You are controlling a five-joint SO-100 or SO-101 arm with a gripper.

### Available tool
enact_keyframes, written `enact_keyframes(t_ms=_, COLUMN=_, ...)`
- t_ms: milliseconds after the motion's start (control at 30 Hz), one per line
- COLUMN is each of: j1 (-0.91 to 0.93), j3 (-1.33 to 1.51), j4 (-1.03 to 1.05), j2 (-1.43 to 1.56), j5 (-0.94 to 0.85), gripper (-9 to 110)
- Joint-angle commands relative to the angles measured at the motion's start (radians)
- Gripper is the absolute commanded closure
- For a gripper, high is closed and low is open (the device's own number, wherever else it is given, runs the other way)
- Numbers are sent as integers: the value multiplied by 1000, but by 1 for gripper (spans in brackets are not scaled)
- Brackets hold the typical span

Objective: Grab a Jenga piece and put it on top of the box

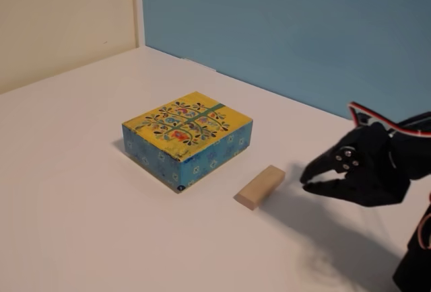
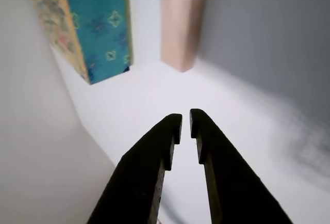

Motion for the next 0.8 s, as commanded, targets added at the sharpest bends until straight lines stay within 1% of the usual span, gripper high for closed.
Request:
enact_keyframes(t_ms=0, j1=-14, j3=-72, j4=-12, j2=3, j5=6, gripper=102)
enact_keyframes(t_ms=533, j1=-20, j3=-202, j4=110, j2=5, j5=-26, gripper=102)
enact_keyframes(t_ms=767, j1=-14, j3=-296, j4=164, j2=-112, j5=-46, gripper=102)
